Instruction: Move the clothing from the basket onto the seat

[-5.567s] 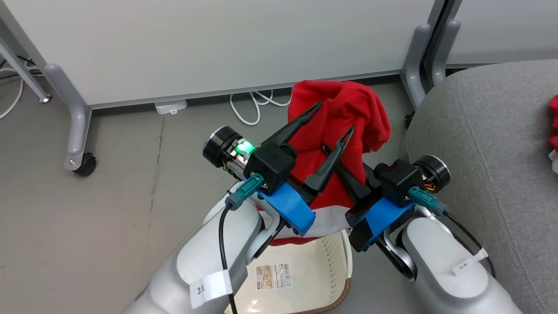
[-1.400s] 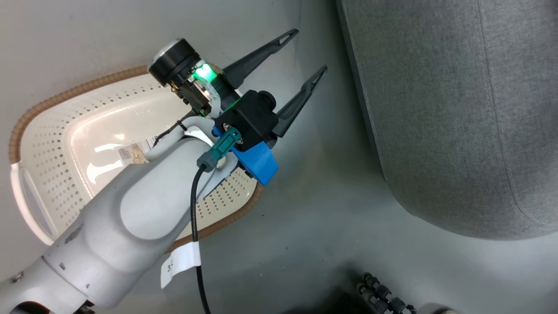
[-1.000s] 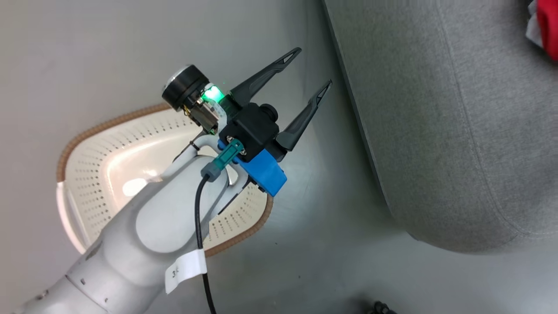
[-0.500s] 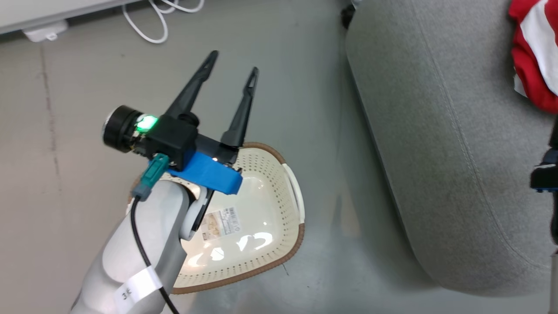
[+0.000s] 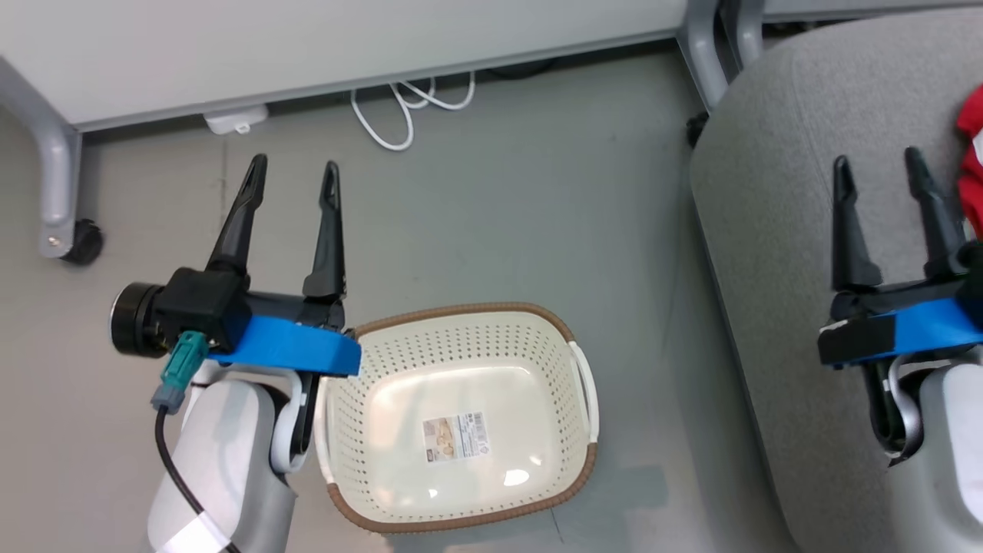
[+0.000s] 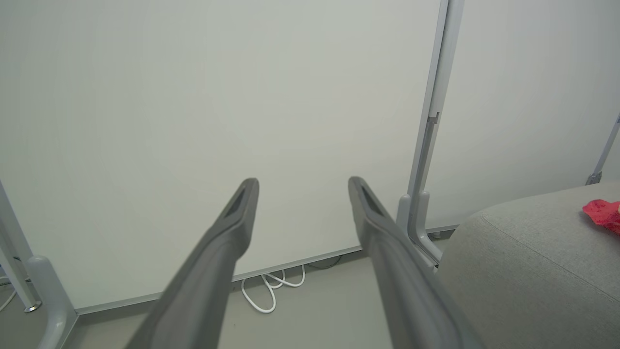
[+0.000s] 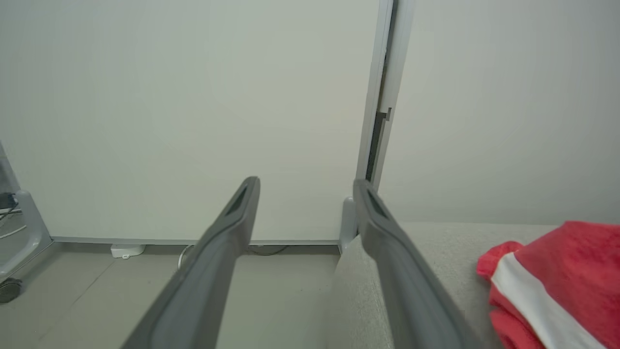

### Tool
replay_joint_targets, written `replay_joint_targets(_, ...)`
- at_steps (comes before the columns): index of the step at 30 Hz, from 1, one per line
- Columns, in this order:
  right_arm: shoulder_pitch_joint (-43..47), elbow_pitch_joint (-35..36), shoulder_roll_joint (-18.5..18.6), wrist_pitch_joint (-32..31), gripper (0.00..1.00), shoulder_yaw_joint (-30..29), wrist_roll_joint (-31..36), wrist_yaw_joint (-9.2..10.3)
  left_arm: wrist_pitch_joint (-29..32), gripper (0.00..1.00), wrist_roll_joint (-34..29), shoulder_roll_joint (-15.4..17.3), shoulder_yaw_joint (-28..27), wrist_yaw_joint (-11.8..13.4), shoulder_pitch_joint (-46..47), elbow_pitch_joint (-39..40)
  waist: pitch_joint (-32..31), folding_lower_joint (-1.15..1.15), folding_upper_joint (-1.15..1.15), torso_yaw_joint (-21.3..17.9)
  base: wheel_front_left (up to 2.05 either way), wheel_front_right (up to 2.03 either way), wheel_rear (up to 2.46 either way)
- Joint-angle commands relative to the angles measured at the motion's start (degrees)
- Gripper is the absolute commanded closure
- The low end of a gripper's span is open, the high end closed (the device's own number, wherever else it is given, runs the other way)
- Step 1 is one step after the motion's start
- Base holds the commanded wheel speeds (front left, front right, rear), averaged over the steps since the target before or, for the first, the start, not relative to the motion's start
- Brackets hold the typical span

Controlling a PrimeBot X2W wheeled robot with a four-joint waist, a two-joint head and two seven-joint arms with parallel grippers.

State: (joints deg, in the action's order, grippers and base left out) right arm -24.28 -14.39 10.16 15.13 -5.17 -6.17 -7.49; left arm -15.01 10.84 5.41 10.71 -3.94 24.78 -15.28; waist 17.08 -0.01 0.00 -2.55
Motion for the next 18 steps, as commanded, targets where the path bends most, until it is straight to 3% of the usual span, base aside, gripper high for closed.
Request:
replay_joint_targets(1,1.4,-0.5,-0.2,0.0,0.0,0.8,-0.3,-0.01,-0.2,0.0,-0.7,-0.3,-1.3,-0.3,-1.3,0.1,-2.2,0.01,0.0,2.0,0.0,0.0,0.0)
replay_joint_targets(7,3.5,-2.0,-1.2,0.0,0.0,3.9,-1.0,-0.01,-0.2,0.0,-2.6,-1.4,-5.2,-1.1,-5.9,0.0,-5.9,0.01,0.0,3.4,0.0,0.0,0.0)
replay_joint_targets(18,10.1,-1.8,-3.1,0.0,0.0,3.9,-1.9,-0.01,-0.2,0.0,-2.5,-2.5,-8.0,-2.0,-12.6,-0.3,-11.3,0.01,0.0,4.5,0.0,0.0,0.0)
